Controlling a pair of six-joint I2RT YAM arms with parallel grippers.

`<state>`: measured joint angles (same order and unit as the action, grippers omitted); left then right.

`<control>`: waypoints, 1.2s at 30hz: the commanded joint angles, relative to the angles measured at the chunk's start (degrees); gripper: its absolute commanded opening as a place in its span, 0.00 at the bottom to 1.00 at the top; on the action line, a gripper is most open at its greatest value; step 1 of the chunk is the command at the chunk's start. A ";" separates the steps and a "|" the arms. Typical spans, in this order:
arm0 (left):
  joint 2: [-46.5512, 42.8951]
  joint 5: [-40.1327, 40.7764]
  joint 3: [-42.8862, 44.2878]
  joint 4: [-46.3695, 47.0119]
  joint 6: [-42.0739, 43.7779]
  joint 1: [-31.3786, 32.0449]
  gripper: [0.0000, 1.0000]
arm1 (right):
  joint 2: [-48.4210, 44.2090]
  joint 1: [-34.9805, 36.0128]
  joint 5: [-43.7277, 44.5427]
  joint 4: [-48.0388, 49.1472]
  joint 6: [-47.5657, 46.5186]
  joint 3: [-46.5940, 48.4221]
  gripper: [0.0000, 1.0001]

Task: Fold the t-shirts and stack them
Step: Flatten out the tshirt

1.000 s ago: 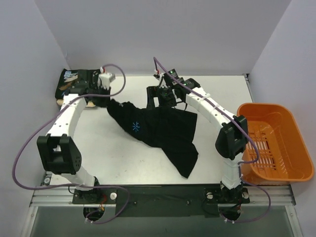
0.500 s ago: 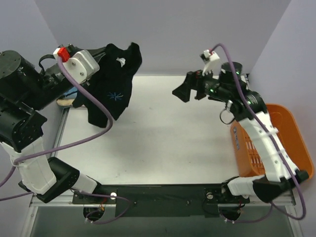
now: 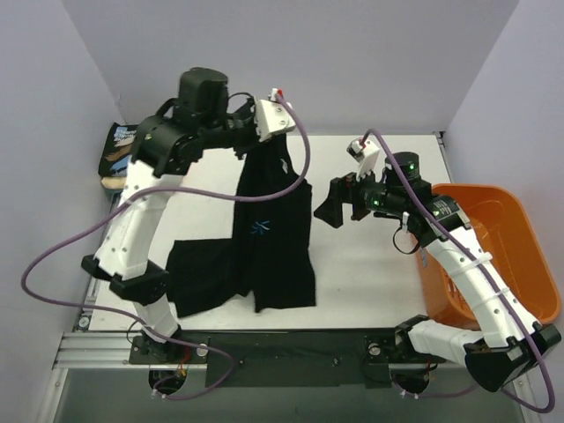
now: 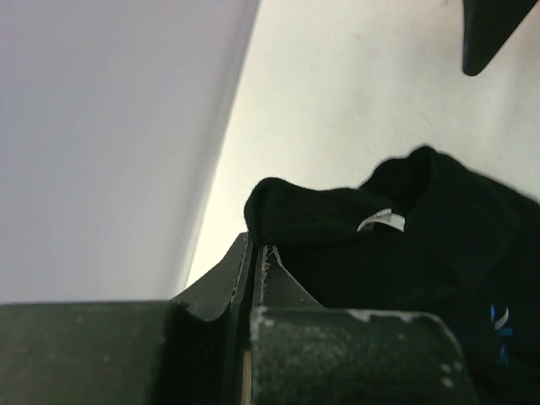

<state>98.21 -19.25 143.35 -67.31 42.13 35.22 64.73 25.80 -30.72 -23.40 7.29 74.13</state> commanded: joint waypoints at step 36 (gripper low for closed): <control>-13.97 -3.52 -58.91 4.31 -4.61 -7.03 0.81 | 47.08 -10.86 26.41 -10.53 8.52 -1.70 0.68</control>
<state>95.57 -18.46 99.83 -53.87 29.93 22.11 112.92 13.76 -3.79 -31.18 12.84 76.27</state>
